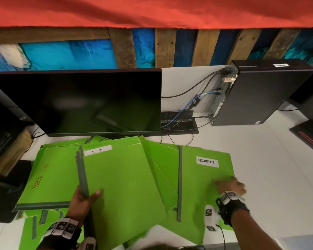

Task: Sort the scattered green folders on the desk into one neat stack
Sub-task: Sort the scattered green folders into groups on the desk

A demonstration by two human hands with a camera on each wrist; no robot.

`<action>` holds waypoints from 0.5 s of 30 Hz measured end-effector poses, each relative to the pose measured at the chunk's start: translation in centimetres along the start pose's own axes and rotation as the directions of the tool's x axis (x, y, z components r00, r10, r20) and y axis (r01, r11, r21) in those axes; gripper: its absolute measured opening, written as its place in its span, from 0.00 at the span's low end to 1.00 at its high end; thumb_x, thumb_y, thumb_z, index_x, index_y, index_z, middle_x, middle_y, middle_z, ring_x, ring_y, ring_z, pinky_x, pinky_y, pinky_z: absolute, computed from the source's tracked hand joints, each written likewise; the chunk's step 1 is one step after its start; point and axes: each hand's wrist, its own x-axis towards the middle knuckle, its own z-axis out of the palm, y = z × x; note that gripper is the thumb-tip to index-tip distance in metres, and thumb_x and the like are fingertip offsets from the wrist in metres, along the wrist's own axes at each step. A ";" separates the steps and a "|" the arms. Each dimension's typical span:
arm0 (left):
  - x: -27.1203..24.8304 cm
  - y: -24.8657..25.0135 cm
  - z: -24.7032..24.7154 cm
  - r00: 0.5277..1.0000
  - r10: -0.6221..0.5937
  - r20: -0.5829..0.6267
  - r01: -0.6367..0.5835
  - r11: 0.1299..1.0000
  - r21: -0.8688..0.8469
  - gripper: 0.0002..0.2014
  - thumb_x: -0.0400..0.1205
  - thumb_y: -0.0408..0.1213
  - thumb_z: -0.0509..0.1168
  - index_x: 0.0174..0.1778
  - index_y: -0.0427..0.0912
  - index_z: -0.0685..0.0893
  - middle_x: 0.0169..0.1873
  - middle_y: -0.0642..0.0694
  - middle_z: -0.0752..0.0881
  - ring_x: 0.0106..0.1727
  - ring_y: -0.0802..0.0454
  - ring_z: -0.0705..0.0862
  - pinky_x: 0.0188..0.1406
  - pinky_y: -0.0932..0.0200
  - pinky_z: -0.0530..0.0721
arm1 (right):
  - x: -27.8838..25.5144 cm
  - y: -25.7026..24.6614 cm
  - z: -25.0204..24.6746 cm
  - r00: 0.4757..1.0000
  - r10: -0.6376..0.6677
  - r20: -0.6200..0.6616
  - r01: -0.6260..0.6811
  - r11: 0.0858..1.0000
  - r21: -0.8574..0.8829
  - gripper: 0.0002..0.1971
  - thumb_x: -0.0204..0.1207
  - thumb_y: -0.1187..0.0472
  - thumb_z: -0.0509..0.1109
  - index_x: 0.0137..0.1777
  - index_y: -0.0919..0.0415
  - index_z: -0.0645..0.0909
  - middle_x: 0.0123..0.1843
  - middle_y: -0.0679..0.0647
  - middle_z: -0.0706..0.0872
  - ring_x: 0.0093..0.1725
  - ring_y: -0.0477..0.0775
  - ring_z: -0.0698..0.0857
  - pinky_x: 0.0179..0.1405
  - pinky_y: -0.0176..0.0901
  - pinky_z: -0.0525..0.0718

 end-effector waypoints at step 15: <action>2.2 -2.5 -1.6 0.994 -0.093 -0.048 0.103 0.956 0.274 0.14 0.74 0.31 0.76 0.46 0.28 0.77 0.36 0.32 0.85 0.37 0.38 0.83 0.36 0.48 0.81 | 1.0 1.4 1.3 0.989 0.121 0.089 -0.121 0.993 0.000 0.52 0.55 0.41 0.84 0.73 0.65 0.63 0.71 0.68 0.71 0.71 0.70 0.71 0.68 0.66 0.73</action>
